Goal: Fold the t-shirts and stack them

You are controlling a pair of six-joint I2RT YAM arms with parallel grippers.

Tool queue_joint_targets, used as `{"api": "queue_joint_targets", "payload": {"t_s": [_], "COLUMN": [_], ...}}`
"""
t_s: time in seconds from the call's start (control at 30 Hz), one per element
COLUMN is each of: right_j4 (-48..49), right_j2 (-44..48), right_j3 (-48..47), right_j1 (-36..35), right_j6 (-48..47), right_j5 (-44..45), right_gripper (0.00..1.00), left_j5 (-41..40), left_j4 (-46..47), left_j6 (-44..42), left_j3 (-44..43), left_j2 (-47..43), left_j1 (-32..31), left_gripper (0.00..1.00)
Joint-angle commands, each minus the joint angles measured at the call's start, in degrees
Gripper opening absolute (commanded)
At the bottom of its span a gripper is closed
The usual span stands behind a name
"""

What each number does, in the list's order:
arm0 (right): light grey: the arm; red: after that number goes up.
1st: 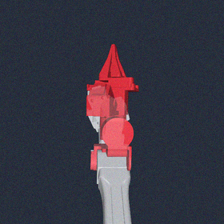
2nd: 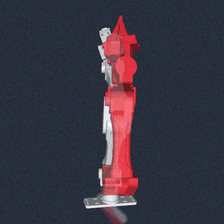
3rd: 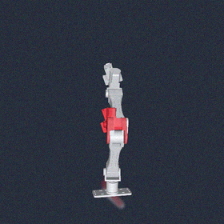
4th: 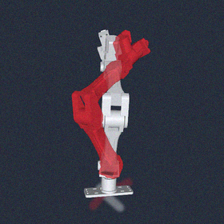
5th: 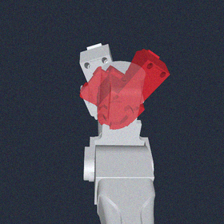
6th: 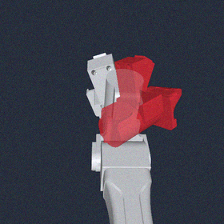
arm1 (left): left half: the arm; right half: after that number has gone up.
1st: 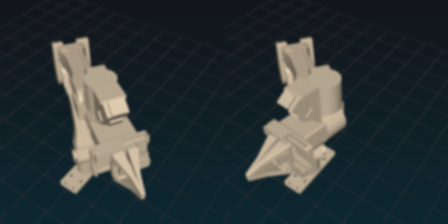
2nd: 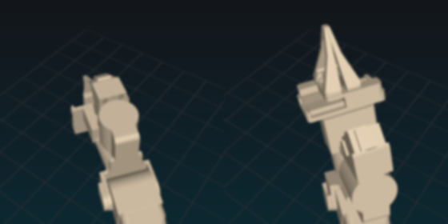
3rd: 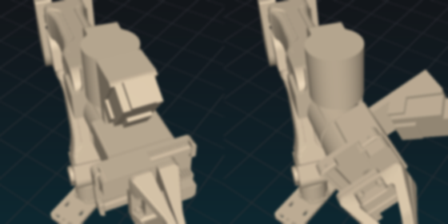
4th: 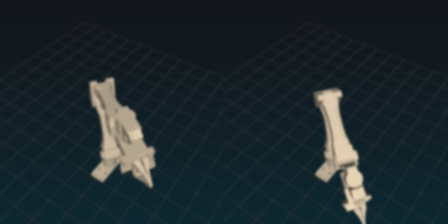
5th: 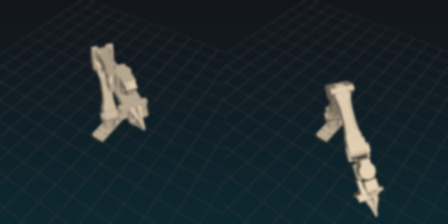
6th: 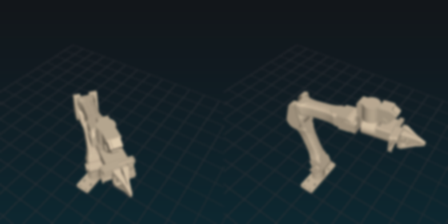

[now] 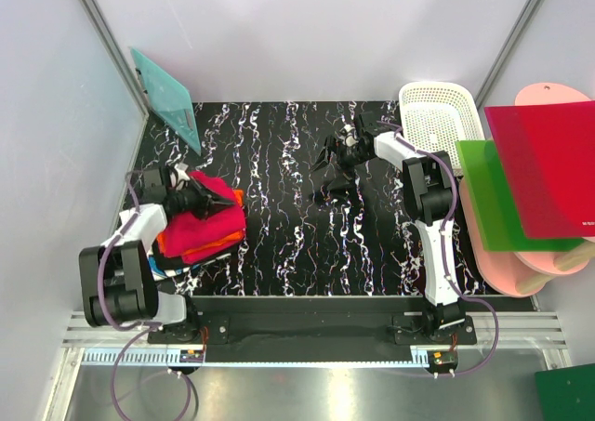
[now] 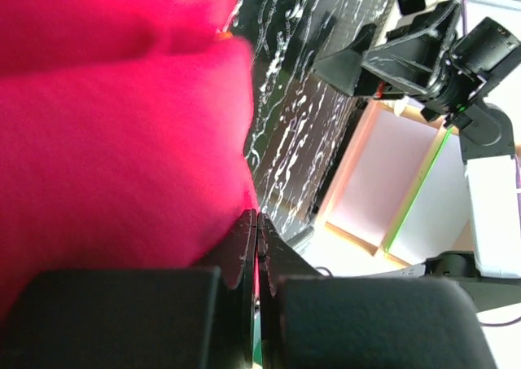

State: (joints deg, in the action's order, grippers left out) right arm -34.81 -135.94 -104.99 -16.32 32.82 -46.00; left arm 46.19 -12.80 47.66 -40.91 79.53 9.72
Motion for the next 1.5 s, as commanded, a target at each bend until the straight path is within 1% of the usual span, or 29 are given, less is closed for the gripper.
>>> {"api": "queue_joint_targets", "payload": {"t_s": [0.0,0.03,0.07,0.1,0.13,0.17,0.2,0.27,0.3,0.37,0.4,0.47,0.5,0.57,0.6,0.67,0.83,0.93,1.03,1.07,1.13,1.23,1.27,1.3,1.33,1.37,1.4,1.43,1.47], "right_j4": [-0.35,-0.35,-0.35,-0.26,-0.26,-0.35,-0.35,-0.52,-0.70,-2.27,-2.89,-4.83,-5.27,-5.89,-6.06,-6.24,-6.50,-6.68,-7.20,-7.38,-7.99,-8.43,-8.61,-8.61,-8.70,-8.79,-8.87,-8.87,-8.96], "right_j2": [1.64,2.08,2.17,2.34,2.43,2.52,2.52,2.43,2.35,1.82,1.47,1.29,1.20,1.20,1.12,1.29,1.56,0.50,-0.99,-1.43,-2.48,-3.28,-3.45,-3.37,-3.37,-3.72,-3.63,-3.72,-3.63], "right_j3": [-2.41,-2.76,-3.55,-4.08,-4.60,-5.83,-6.62,-8.73,-9.52,-12.32,-13.30,-15.23,-15.51,-15.42,-15.25,-14.37,-13.92,-15.15,-17.43,-18.14,-19.80,-21.04,-21.05,-21.05,-21.05,-21.05,-21.05,-20.96,-20.87], "right_j1": [-0.91,-0.91,-1.00,-1.00,-1.26,-1.44,-1.70,-2.84,-3.45,-5.12,-5.65,-7.40,-7.94,-8.99,-9.17,-9.52,-9.52,-10.05,-10.92,-11.28,-12.33,-13.04,-13.30,-13.30,-13.30,-13.30,-13.30,-13.22,-13.30], "right_j6": [-1.88,-2.05,-2.14,-2.14,-2.06,-1.97,-1.88,-1.70,-1.70,-2.14,-2.67,-3.99,-4.34,-4.78,-4.87,-5.31,-5.48,-4.96,-4.17,-4.08,-4.16,-4.17,-4.08,-4.08,-4.16,-4.34,-4.34,-4.52,-4.60], "right_j5": [1.69,2.40,2.58,2.84,3.19,3.46,3.72,4.34,4.51,5.04,5.74,6.36,6.97,7.06,7.06,6.97,7.15,6.54,5.40,5.22,4.87,4.69,4.69,4.78,4.78,4.69,4.69,4.60,4.60], "right_gripper": [1.00,0.99,1.00,1.00,1.00,1.00,1.00,1.00,1.00,1.00,1.00,1.00,0.99,1.00,1.00,1.00,1.00,1.00,1.00,1.00,1.00,1.00,1.00,1.00,1.00,1.00,1.00,1.00,1.00], "left_j5": [-6.36,-7.42,-8.65,-12.15,-14.62,-17.51,-24.15,-30.25,-36.46,-42.39,-48.16,-52.07,-55.39,-58.22,-58.41,-57.98,-59.90,-61.48,-62.01,-61.49,-61.40,-58.16,-53.19,-49.66,-46.66,-40.54,-38.13,-36.54,-36.35], "left_j4": [-8.89,-9.43,-9.87,-11.10,-11.98,-13.73,-19.58,-25.49,-32.31,-39.03,-44.97,-51.85,-53.72,-58.02,-58.91,-59.62,-59.19,-59.45,-60.06,-60.76,-60.51,-58.57,-56.92,-55.77,-53.67,-52.43,-51.29,-49.53,-48.39], "left_j6": [-3.89,-3.98,-3.89,-3.98,-3.98,-4.67,-5.64,-9.05,-10.29,-13.80,-14.69,-16.62,-16.89,-16.55,-16.46,-15.76,-15.14,-17.24,-20.05,-20.58,-21.11,-21.20,-21.38,-21.81,-21.91,-21.82,-21.30,-19.29,-18.31], "left_j3": [-10.57,-11.90,-13.05,-14.71,-15.34,-15.95,-17.87,-19.73,-21.83,-24.21,-26.40,-27.99,-28.00,-27.48,-26.95,-24.85,-23.69,-26.15,-27.04,-26.60,-25.20,-22.56,-22.29,-22.38,-22.72,-22.90,-23.25,-24.56,-25.53], "left_j2": [-10.60,-14.45,-16.40,-18.42,-22.10,-23.53,-24.58,-25.65,-25.30,-22.67,-21.36,-16.88,-15.47,-11.16,-9.23,-8.16,-10.70,-13.78,-14.31,-14.14,-14.48,-16.77,-17.47,-18.69,-18.88,-19.32,-20.19,-20.64,-22.29], "left_j1": [0.22,0.22,0.30,0.30,0.22,0.39,0.30,0.39,0.30,0.39,0.39,0.57,0.57,0.92,0.92,1.18,2.50,5.31,8.82,10.66,11.73,13.48,13.75,13.66,12.88,12.70,12.44,11.74,11.29], "left_gripper": [0.08,0.18,0.43,0.64,0.78,0.98,0.99,0.99,0.99,0.99,0.99,0.99,0.99,0.99,0.99,0.99,0.99,0.99,0.99,0.99,0.99,0.99,0.98,0.91,0.80,0.62,0.09,0.00,0.00]}}
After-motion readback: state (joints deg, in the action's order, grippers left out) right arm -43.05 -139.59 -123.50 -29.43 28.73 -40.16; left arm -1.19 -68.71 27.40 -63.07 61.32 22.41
